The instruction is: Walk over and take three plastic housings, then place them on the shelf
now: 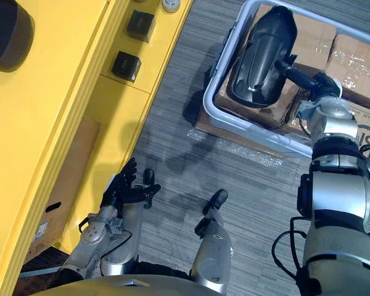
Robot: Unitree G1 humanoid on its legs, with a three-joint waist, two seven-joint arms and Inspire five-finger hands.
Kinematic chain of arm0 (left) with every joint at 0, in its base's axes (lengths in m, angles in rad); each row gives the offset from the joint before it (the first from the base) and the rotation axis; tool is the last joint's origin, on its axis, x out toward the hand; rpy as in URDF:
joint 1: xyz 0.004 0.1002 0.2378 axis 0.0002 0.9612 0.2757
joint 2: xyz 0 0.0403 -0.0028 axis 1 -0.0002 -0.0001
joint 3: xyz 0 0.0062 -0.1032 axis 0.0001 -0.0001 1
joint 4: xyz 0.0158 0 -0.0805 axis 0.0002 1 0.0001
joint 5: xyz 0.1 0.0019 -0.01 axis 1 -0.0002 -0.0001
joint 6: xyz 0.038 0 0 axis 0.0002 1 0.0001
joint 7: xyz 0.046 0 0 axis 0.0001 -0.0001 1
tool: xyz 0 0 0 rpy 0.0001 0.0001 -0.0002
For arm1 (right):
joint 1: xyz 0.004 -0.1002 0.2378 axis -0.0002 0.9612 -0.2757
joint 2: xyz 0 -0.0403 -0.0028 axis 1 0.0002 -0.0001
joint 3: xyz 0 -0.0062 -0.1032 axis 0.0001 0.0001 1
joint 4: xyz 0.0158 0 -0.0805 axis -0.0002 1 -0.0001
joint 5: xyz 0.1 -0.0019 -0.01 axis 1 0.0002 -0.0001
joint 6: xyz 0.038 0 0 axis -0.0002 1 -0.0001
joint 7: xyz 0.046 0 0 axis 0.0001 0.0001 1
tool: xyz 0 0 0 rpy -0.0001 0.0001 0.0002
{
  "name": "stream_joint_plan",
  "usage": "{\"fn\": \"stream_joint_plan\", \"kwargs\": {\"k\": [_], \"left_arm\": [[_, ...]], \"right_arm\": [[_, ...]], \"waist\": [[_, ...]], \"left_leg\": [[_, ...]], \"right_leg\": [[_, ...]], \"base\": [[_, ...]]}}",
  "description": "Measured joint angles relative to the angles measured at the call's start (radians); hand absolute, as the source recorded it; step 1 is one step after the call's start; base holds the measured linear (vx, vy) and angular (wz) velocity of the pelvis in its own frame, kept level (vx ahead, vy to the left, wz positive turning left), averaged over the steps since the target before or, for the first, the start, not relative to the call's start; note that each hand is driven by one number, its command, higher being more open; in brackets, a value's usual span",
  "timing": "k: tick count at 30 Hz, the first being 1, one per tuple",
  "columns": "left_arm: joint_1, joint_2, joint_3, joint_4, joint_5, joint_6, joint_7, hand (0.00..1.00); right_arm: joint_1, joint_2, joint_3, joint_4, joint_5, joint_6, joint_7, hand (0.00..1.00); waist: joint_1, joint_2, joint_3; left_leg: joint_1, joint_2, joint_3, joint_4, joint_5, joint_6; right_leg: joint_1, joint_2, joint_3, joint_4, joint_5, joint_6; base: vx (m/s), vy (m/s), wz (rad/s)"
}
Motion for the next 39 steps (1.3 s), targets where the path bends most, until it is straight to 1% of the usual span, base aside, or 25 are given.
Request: {"fn": "stream_joint_plan", "kwargs": {"k": [3, 5, 9, 11, 12, 13, 16, 20, 24, 25, 28, 29, 33, 34, 35, 39], "left_arm": [[-0.002, -0.012, -0.003, 0.017, -0.002, -0.010, 0.005, 1.00], [-0.002, -0.013, -0.023, 0.019, -0.003, -0.014, 0.014, 1.00], [-0.003, -0.030, -0.034, 0.020, -0.008, -0.030, 0.029, 1.00], [-0.004, -0.031, -0.059, 0.021, -0.008, -0.032, 0.039, 1.00], [-0.004, -0.031, -0.063, 0.021, -0.008, -0.034, 0.040, 1.00], [-0.004, -0.033, -0.068, 0.022, -0.009, -0.041, 0.040, 1.00], [-0.004, -0.039, -0.069, 0.030, -0.009, -0.058, 0.042, 1.00], [-0.004, -0.037, -0.079, 0.038, -0.009, -0.074, 0.042, 1.00], [-0.004, -0.036, -0.088, 0.042, -0.009, -0.080, 0.042, 1.00], [-0.007, -0.035, -0.100, 0.051, -0.009, -0.093, 0.043, 1.00], [-0.009, -0.037, -0.116, 0.063, -0.009, -0.112, 0.044, 1.00], [-0.012, -0.037, -0.121, 0.070, -0.009, -0.115, 0.046, 1.00], [-0.033, -0.033, -0.143, 0.090, -0.010, -0.117, 0.059, 1.00], [-0.037, -0.034, -0.149, 0.095, -0.010, -0.121, 0.059, 1.00], [-0.042, -0.035, -0.155, 0.098, -0.010, -0.124, 0.059, 1.00], [-0.046, -0.035, -0.157, 0.099, -0.014, -0.140, 0.060, 1.00]], "right_arm": [[-0.016, -0.002, 0.016, 0.001, -0.001, 0.017, 0.007, 1.00], [-0.025, -0.003, 0.031, 0.002, -0.001, 0.021, 0.009, 1.00], [-0.050, -0.004, 0.053, 0.008, 0.002, 0.020, -0.027, 1.00], [-0.089, -0.004, 0.082, 0.009, 0.003, -0.011, -0.080, 1.00], [-0.098, -0.004, 0.090, 0.009, 0.003, -0.019, -0.094, 1.00], [-0.118, -0.004, 0.108, 0.008, 0.003, -0.041, -0.128, 1.00], [-0.153, -0.004, 0.130, 0.000, 0.000, -0.077, -0.191, 1.00], [-0.188, -0.009, 0.172, -0.021, -0.005, -0.096, -0.256, 1.00], [-0.188, -0.010, 0.219, -0.035, -0.145, -0.109, -0.324, 1.00], [-0.188, -0.020, 0.235, -0.035, -0.164, -0.109, -0.348, 1.00], [-0.188, -0.051, 0.263, -0.032, -0.199, -0.103, -0.364, 1.00], [-0.188, -0.054, 0.266, -0.026, -0.198, -0.091, -0.364, 1.00], [-0.188, -0.055, 0.283, 0.014, -0.197, -0.046, -0.364, 1.00], [-0.188, -0.056, 0.283, 0.023, -0.197, -0.026, -0.364, 1.00], [-0.188, -0.055, 0.283, 0.038, -0.198, -0.019, -0.363, 1.00], [-0.188, -0.055, 0.284, 0.052, -0.198, 0.022, -0.363, 1.00]], "waist": [[-0.002, 0.001, 0.000], [-0.002, 0.003, 0.000], [0.005, 0.012, 0.003], [0.005, 0.032, 0.010], [0.006, 0.036, 0.010], [0.012, 0.041, 0.009], [0.021, 0.043, 0.010], [0.022, 0.046, 0.009], [0.023, 0.052, 0.009], [0.024, 0.063, 0.011], [0.029, 0.086, 0.013], [0.028, 0.091, 0.012], [0.034, 0.100, 0.012], [0.040, 0.104, 0.012], [0.046, 0.108, 0.010], [0.053, 0.109, 0.010]], "left_leg": [[-0.001, 0.000, -0.002, -0.001, 0.003, 0.001], [-0.002, -0.003, 0.000, -0.001, 0.005, 0.002], [-0.005, -0.002, -0.003, -0.007, 0.013, -0.001], [-0.006, -0.003, -0.003, -0.009, 0.018, -0.001], [-0.006, -0.003, -0.003, -0.012, 0.021, -0.001], [-0.006, -0.004, -0.003, -0.023, 0.030, -0.002], [-0.005, -0.004, -0.004, -0.031, 0.039, -0.003], [-0.005, -0.005, -0.007, -0.030, 0.040, -0.002], [-0.005, -0.006, -0.008, -0.033, 0.044, -0.003], [-0.005, -0.007, -0.010, -0.035, 0.047, -0.004], [-0.005, -0.008, -0.012, -0.040, 0.050, -0.005], [-0.005, -0.008, -0.012, -0.043, 0.051, -0.005], [-0.005, -0.010, -0.012, -0.054, 0.057, -0.007], [-0.008, -0.010, -0.012, -0.056, 0.058, -0.007], [-0.012, -0.010, -0.013, -0.057, 0.059, -0.007], [-0.038, -0.012, -0.027, -0.052, 0.059, -0.007]], "right_leg": [[-0.010, -0.006, 0.001, 0.022, -0.006, 0.002], [-0.021, -0.014, 0.002, 0.046, -0.022, 0.005], [-0.034, -0.016, 0.002, 0.062, -0.028, 0.001], [-0.035, -0.017, 0.003, 0.065, -0.028, 0.001], [-0.037, -0.017, 0.003, 0.065, -0.028, 0.001], [-0.041, -0.017, 0.002, 0.065, -0.028, 0.001], [-0.047, -0.016, 0.003, 0.070, -0.028, 0.001], [-0.050, -0.019, 0.004, 0.083, -0.031, -0.003], [-0.051, -0.019, 0.003, 0.084, -0.032, -0.005], [-0.051, -0.019, 0.003, 0.085, -0.032, -0.006], [-0.052, -0.020, 0.002, 0.085, -0.032, -0.006], [-0.054, -0.020, 0.002, 0.085, -0.033, -0.006], [-0.060, -0.019, 0.002, 0.084, -0.033, -0.007], [-0.065, -0.019, 0.002, 0.084, -0.033, -0.007], [-0.070, -0.019, 0.003, 0.084, -0.034, -0.008], [-0.085, -0.018, -0.008, 0.084, -0.034, -0.008]], "base": [[-0.04, 0.010, 0.02], [-0.05, 0.018, 0.01], [-0.06, 0.002, 0.01], [-0.07, 0.007, 0.01], [-0.05, -0.002, 0.02], [-0.05, -0.007, 0.02], [-0.03, -0.015, 0.01], [-0.04, 0.017, 0.02], [-0.05, 0.015, 0.01], [-0.06, 0.015, 0.03], [-0.04, 0.011, 0.01], [0.00, 0.000, 0.00], [0.00, 0.000, 0.00], [0.00, 0.000, 0.00], [0.00, 0.000, 0.00], [0.00, 0.003, 0.06]]}}
